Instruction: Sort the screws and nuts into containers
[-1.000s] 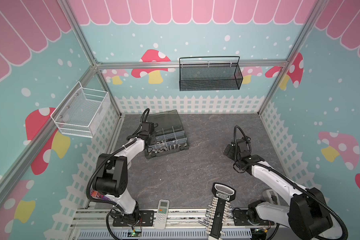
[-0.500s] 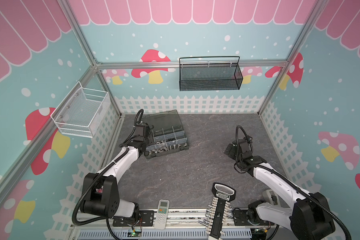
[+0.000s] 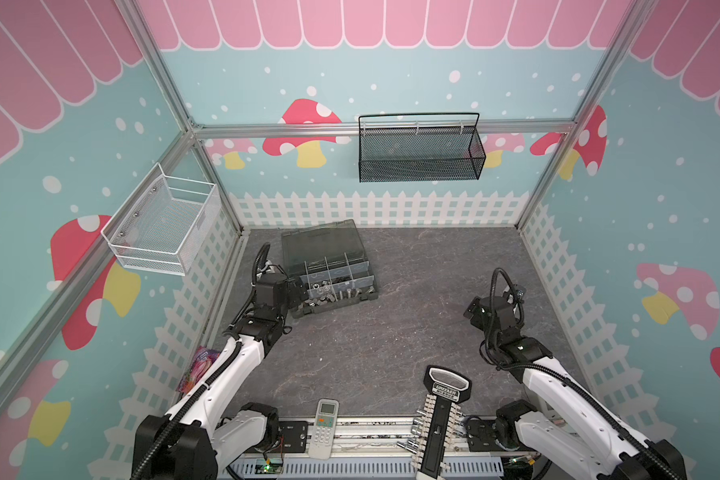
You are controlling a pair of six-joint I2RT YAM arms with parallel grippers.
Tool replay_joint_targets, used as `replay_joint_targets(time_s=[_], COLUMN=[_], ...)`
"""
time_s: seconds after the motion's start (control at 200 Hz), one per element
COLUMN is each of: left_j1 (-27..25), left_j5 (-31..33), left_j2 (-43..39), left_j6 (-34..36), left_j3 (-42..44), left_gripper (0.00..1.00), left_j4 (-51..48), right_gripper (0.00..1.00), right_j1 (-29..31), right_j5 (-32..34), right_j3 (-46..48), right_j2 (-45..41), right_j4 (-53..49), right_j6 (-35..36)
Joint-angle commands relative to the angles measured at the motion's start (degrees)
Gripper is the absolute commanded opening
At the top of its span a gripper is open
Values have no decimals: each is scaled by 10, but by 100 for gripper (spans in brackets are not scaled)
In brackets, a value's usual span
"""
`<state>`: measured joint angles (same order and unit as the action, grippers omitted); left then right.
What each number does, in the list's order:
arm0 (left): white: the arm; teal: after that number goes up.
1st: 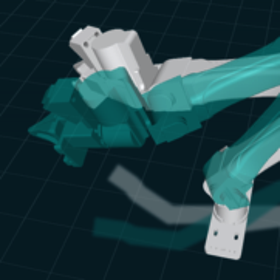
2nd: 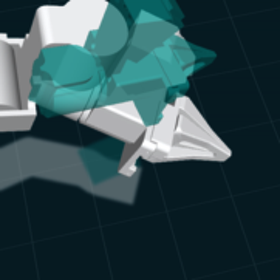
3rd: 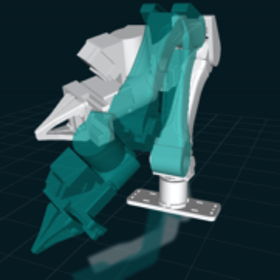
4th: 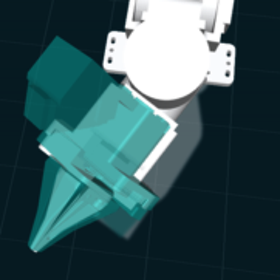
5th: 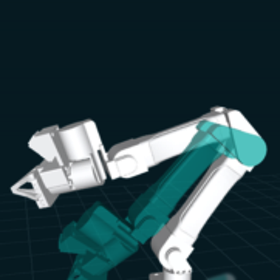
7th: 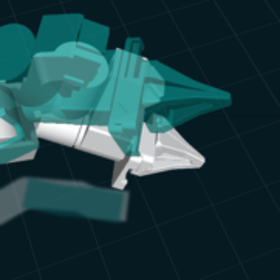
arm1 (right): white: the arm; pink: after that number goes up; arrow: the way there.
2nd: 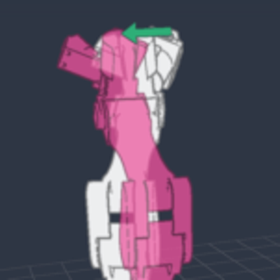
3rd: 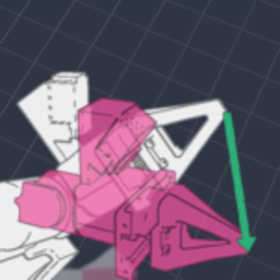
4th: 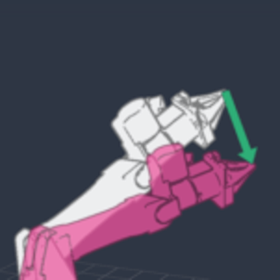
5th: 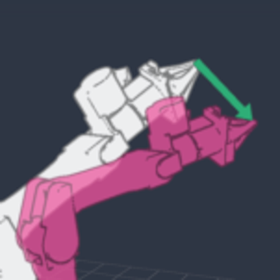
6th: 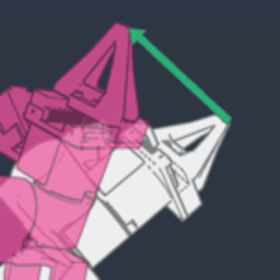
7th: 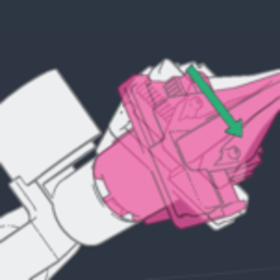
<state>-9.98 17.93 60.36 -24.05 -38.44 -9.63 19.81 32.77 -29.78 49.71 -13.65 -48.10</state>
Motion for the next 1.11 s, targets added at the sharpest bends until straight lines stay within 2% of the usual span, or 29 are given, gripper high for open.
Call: replay_joint_targets(time_s=[0.0, 0.19, 0.35, 0.46, 0.565, 0.7, 0.91, 0.965, 1.101], left_j1=[-3, -3, -3, -2, 8, 34, 55, 55, 65], left_j5=[38, 74, 108, 146, 153, 117, 57, 43, 27], left_j2=[-34, -87, -129, -141, -132, -81, 78, 116, 179], left_j6=[-5, 12, 58, 93, 131, 164, 175, 190, 188], left_j3=[29, 98, 153, 191, 228, 251, 247, 242, 240], left_gripper=[100, 100, 100, 100, 100, 100, 100, 100, 100], left_j4=[47, 114, 174, 228, 306, 409, 578, 611, 665], right_gripper=[98, 98, 98, 98, 98, 98, 98, 98, 98], right_j1=[-3, -3, -3, -3, -3, -4, -25, -43, -99], right_j5=[53, 83, 98, 102, 115, 125, 105, 83, 30], right_j3=[20, 61, 112, 145, 164, 176, 203, 215, 223], right_j2=[-34, -85, -122, -138, -128, -79, 2, 15, 48], right_j4=[22, 58, 120, 181, 246, 346, 536, 576, 602], right_j6=[21, 29, 41, 81, 140, 241, 367, 377, 370])
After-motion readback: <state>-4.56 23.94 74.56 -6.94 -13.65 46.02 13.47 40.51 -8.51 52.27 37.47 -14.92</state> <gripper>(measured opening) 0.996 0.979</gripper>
